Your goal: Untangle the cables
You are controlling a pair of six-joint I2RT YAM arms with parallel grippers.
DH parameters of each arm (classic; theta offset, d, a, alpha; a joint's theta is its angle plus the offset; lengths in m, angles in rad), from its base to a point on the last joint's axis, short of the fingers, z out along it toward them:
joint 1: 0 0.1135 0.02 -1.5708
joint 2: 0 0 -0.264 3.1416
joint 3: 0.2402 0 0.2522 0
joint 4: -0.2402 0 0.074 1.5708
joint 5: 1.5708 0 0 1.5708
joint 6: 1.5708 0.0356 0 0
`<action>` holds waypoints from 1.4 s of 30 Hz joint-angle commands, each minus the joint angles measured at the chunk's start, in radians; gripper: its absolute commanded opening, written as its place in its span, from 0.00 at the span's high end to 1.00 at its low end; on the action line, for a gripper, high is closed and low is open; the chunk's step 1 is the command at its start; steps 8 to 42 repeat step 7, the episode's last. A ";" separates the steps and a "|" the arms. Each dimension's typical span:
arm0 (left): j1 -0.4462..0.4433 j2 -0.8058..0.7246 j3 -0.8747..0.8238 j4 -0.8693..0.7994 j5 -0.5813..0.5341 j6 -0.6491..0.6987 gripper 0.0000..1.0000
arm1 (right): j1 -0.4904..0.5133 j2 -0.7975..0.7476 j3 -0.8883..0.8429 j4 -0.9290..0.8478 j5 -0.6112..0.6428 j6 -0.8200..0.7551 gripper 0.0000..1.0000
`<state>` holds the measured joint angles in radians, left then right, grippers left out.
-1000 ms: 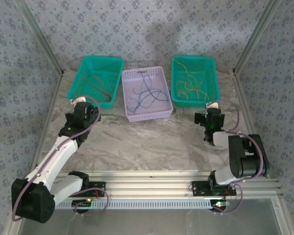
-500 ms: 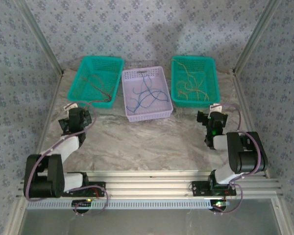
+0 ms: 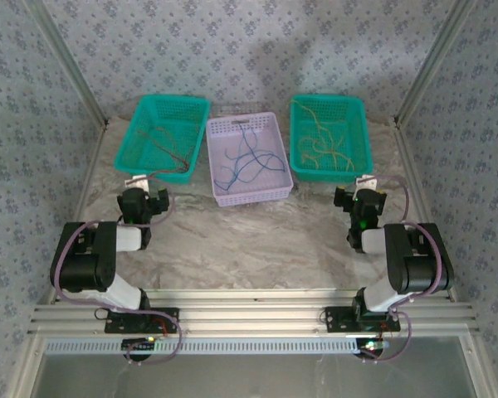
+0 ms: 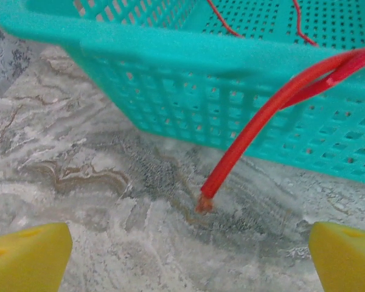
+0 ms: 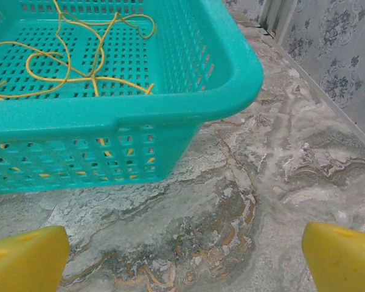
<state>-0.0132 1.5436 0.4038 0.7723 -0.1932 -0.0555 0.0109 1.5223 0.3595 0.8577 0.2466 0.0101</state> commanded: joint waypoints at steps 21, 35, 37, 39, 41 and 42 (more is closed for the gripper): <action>0.004 -0.010 -0.002 0.065 0.031 0.017 0.00 | -0.011 0.003 0.005 0.007 -0.038 -0.007 0.00; 0.004 -0.010 -0.002 0.065 0.031 0.017 0.00 | -0.011 0.003 0.005 0.007 -0.038 -0.007 0.00; 0.004 -0.010 -0.002 0.065 0.031 0.017 0.00 | -0.011 0.003 0.005 0.007 -0.038 -0.007 0.00; 0.004 -0.010 -0.002 0.065 0.031 0.017 0.00 | -0.011 0.003 0.005 0.007 -0.038 -0.007 0.00; 0.004 -0.010 -0.002 0.065 0.031 0.017 0.00 | -0.011 0.003 0.005 0.007 -0.038 -0.007 0.00; 0.004 -0.010 -0.002 0.065 0.031 0.017 0.00 | -0.011 0.003 0.005 0.007 -0.038 -0.007 0.00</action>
